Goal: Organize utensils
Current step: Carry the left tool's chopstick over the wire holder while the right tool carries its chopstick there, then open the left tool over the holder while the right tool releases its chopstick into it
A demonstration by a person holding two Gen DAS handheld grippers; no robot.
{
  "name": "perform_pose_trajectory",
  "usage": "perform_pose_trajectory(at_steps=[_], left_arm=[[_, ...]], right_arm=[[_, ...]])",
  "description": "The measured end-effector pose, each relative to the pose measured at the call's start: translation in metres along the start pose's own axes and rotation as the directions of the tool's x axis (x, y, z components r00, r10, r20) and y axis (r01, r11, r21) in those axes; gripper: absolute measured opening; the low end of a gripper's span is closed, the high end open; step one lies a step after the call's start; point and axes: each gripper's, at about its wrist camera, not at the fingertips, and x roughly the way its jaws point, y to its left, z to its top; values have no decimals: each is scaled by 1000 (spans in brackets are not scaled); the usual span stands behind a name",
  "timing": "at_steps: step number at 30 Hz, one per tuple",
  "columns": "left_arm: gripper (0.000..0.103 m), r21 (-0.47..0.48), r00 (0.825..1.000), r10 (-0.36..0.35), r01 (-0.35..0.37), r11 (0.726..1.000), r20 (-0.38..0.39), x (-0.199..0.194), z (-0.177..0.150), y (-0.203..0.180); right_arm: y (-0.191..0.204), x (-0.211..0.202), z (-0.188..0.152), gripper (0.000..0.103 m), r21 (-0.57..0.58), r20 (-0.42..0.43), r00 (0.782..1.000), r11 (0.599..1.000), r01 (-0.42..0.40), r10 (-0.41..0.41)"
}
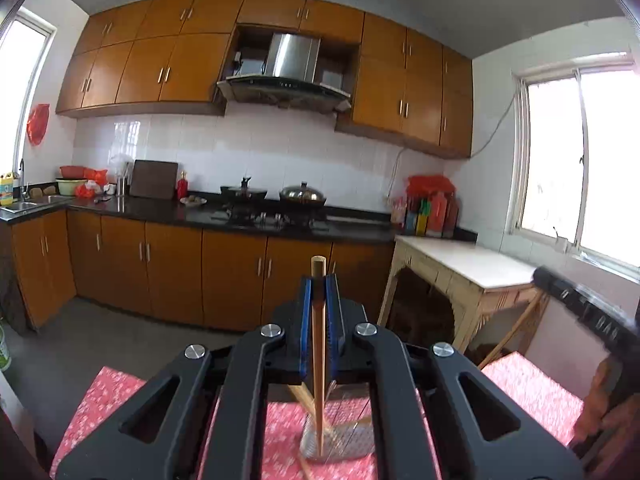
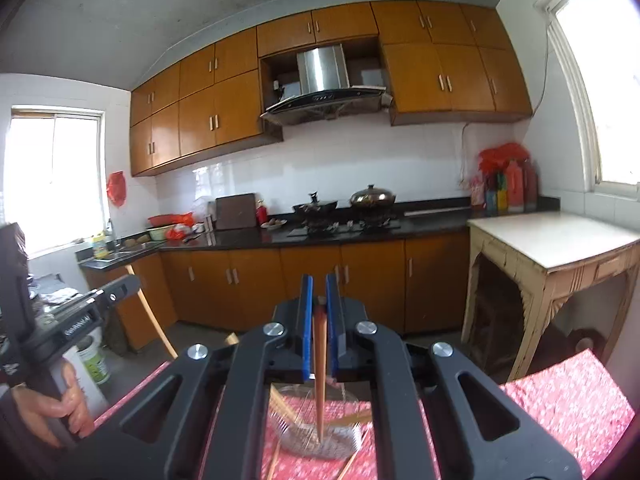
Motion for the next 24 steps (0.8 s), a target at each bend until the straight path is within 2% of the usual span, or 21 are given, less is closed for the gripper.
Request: perform_pose_trajectory(at_steps=[5, 10, 15, 22, 23, 24], left_arm=[[7, -6, 999, 21, -21, 1000, 41, 24, 7, -18], [7, -31, 997, 56, -54, 998, 46, 54, -4, -18], [7, -37, 996, 84, -84, 996, -5, 86, -27, -14], [7, -44, 992, 96, -100, 994, -82, 116, -47, -6], [7, -40, 990, 98, -103, 994, -98, 118, -49, -5], [7, -39, 988, 105, -110, 993, -115, 120, -52, -3]], right_arm=[[-5, 31, 3, 8, 6, 23, 999, 1000, 25, -25], [-14, 65, -2, 8, 26, 33, 998, 999, 46, -47], [-25, 95, -13, 8, 71, 6, 999, 996, 49, -50], [-36, 139, -43, 8, 115, -114, 993, 992, 57, -43], [-37, 142, -46, 10, 108, -128, 991, 992, 65, -51], [-38, 144, -49, 19, 97, -141, 988, 992, 83, -69]])
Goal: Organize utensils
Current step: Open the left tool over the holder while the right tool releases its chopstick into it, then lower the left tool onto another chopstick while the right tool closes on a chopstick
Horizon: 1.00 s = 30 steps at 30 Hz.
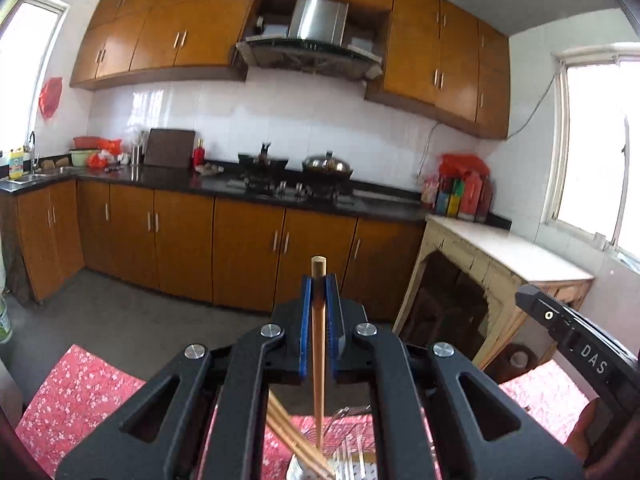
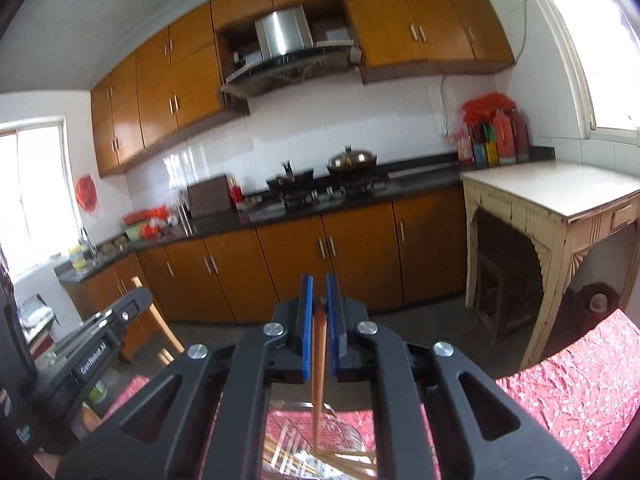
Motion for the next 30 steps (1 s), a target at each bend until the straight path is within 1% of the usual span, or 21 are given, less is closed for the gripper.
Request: perform_pose_trajectory(at_steps=[1, 2, 3, 4, 5, 6, 11, 15, 17, 19, 21, 23, 24, 25, 26, 27, 28, 30], left_arm=[[8, -5, 1000, 2, -2, 1000, -14, 0, -2, 3], [9, -7, 1000, 5, -5, 1000, -20, -1, -3, 6], [11, -6, 1000, 14, -15, 1000, -23, -3, -3, 8], [20, -7, 999, 21, -21, 1000, -24, -6, -3, 11], [31, -10, 999, 25, -25, 1000, -24, -7, -3, 12], [35, -12, 999, 29, -30, 999, -22, -10, -2, 14], [37, 2, 999, 46, -46, 999, -28, -33, -7, 25], [40, 7, 997, 64, -64, 998, -42, -59, -22, 41], [44, 6, 995, 71, -71, 997, -68, -71, -38, 53], [45, 16, 991, 86, -85, 996, -101, -81, -58, 62], [46, 32, 986, 95, -91, 995, -140, -85, -79, 67], [51, 55, 976, 109, -100, 993, -190, -87, -107, 70], [52, 68, 968, 116, -104, 992, -221, -87, -124, 72], [53, 75, 963, 122, -107, 991, -240, -86, -133, 71], [54, 83, 953, 127, -108, 991, -275, -84, -148, 72], [54, 85, 945, 126, -106, 991, -302, -82, -159, 73], [54, 83, 939, 124, -102, 991, -322, -81, -168, 73], [54, 83, 922, 121, -97, 992, -368, -77, -187, 74]], right_arm=[[-1, -1, -3, 25, -2, -1, 1000, 1000, 9, -9], [-3, -2, -5, 34, -1, 1, 1000, 1000, 17, -17], [-5, -5, -5, 35, 1, 2, 1000, 1000, 26, -26], [-9, -8, -5, 35, 3, 2, 1000, 1000, 31, -31], [-12, -11, -6, 36, 6, 2, 999, 999, 37, -37], [-16, -16, -6, 36, 10, 1, 999, 999, 49, -49], [-41, -45, -14, 41, 28, -4, 995, 994, 103, -103], [-70, -74, -37, 42, 60, -28, 986, 984, 165, -163], [-89, -86, -60, 42, 79, -67, 977, 975, 209, -204], [-100, -91, -84, 42, 75, -110, 967, 968, 240, -232], [-108, -92, -117, 42, 76, -180, 953, 962, 261, -244], [-109, -89, -145, 42, 86, -240, 945, 965, 249, -222], [-106, -86, -164, 42, 88, -278, 938, 967, 239, -206], [-101, -83, -177, 42, 86, -305, 933, 970, 227, -191], [-95, -79, -191, 42, 82, -334, 926, 974, 212, -173], [-85, -73, -208, 42, 77, -373, 917, 980, 184, -143], [-77, -68, -218, 42, 75, -397, 910, 984, 164, -121], [-54, -58, -242, 42, 56, -452, 889, 992, 110, -73]])
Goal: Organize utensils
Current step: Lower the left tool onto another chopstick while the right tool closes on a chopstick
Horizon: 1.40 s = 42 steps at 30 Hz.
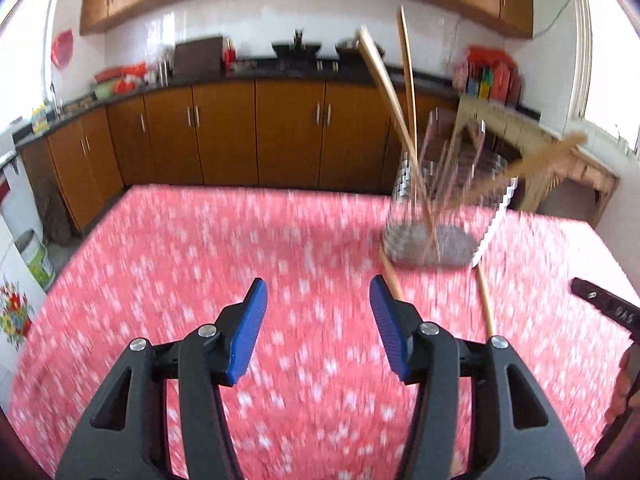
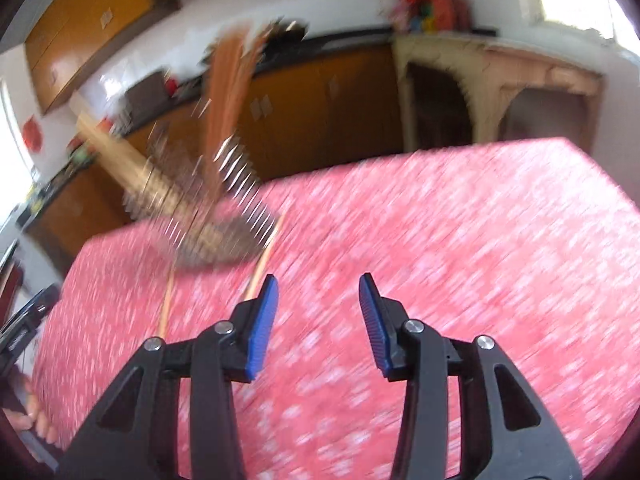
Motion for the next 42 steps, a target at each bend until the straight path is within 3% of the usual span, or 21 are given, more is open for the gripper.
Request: perform_pose_trajectory(at_steps=[6, 11, 13, 14, 15, 21, 27, 28, 31, 32, 35, 38, 42], left_arm=[[59, 10, 999, 11, -11, 1000, -44, 4, -23, 2], [59, 22, 998, 8, -7, 1000, -63, 6, -32, 1], [60, 25, 997, -5, 6, 1000, -75, 8, -35, -1], [60, 27, 997, -12, 15, 1000, -81, 9, -36, -3], [61, 29, 996, -20, 23, 999, -87, 10, -36, -7], [61, 24, 982, -111, 116, 993, -151, 23, -42, -34], [61, 90, 974, -116, 136, 987, -195, 36, -50, -69], [57, 107, 974, -102, 125, 986, -202, 39, -52, -74], [24, 124, 967, -76, 109, 986, -241, 51, -56, -80], [12, 136, 973, -57, 90, 987, -225, 52, -55, -79], [7, 149, 974, -21, 55, 987, -224, 60, -49, -65], [7, 148, 976, 62, -31, 989, -208, 74, -36, -38], [7, 100, 975, 47, -26, 995, -216, 91, -16, -2]], right_arm=[[53, 35, -24, 42, -96, -96, 995, 995, -29, 19], [66, 57, -30, 42, -136, -132, 990, 990, 24, -42], [67, 57, -33, 34, -165, -109, 991, 985, 57, -75], [64, 57, -34, 18, -171, -100, 991, 982, 75, -93], [58, 56, -33, 9, -158, -96, 990, 984, 88, -104], [-8, 53, -17, 7, -9, -90, 980, 984, 179, -179], [-55, 48, -8, 7, 91, -92, 978, 977, 194, -186], [-56, 48, -8, 7, 84, -91, 980, 979, 187, -180], [-53, 46, -11, 7, 46, -86, 980, 982, 182, -178], [-52, 45, -13, 7, 34, -84, 981, 983, 179, -175], [-49, 46, -13, 7, -4, -81, 982, 986, 169, -169], [-43, 50, -10, 7, -25, -80, 983, 986, 166, -168], [-43, 54, -5, 7, -26, -76, 981, 983, 180, -181]])
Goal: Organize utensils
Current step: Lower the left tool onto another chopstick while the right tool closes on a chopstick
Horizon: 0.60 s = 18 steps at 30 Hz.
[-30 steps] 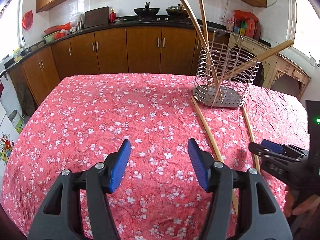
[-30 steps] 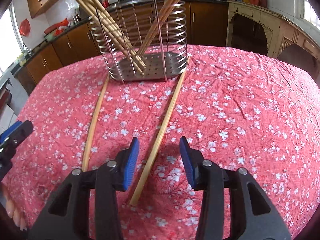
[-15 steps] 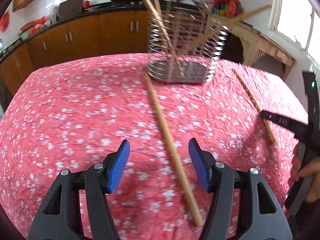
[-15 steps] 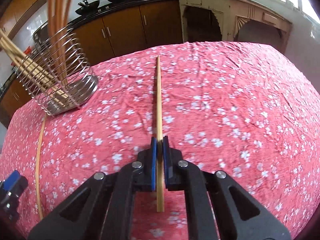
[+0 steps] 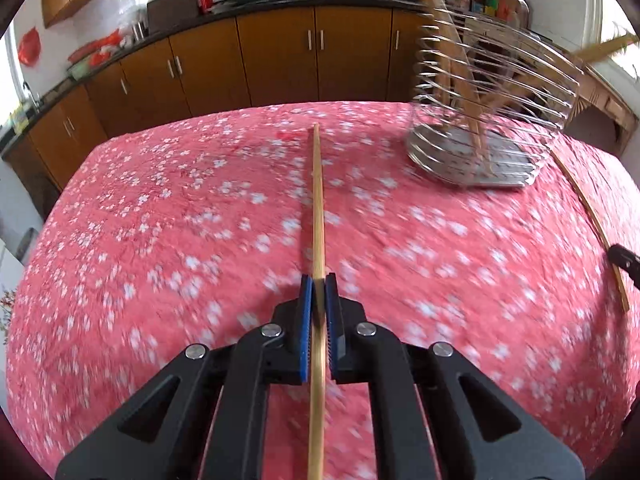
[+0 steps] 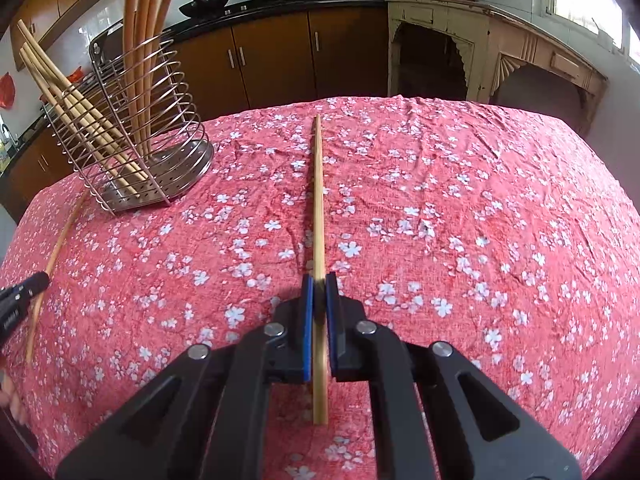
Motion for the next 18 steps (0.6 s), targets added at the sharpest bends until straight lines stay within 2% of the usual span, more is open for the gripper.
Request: perform_pose_trajectory(at_steps=[2, 7, 9, 10, 11, 13, 18], left_arm=[[7, 1, 1000, -1, 1, 1000, 5, 4, 4, 7], [8, -77, 997, -81, 81, 994, 7, -5, 0, 25], [11, -60, 996, -89, 90, 994, 12, -14, -6, 24], [17, -47, 995, -96, 96, 994, 15, -21, -13, 24], [28, -34, 995, -94, 95, 995, 17, -27, -20, 24], [38, -12, 996, -85, 86, 996, 17, -35, -33, 23], [40, 7, 997, -83, 83, 996, 3, -40, -48, 21]], right_arm=[[-1, 3, 4, 7, 2, 2, 1000, 1000, 7, -7], [-10, 0, 5, 11, 15, -2, 1000, 999, -30, 30], [-13, -8, -1, 25, 11, 10, 999, 999, -37, 37], [-14, -13, -4, 26, 6, 19, 999, 999, -37, 37], [-13, -17, -7, 27, -1, 22, 999, 999, -41, 41], [-13, -20, -14, 27, -17, 14, 999, 999, -47, 47], [-8, -21, -26, 27, -58, -3, 1000, 998, -11, 11]])
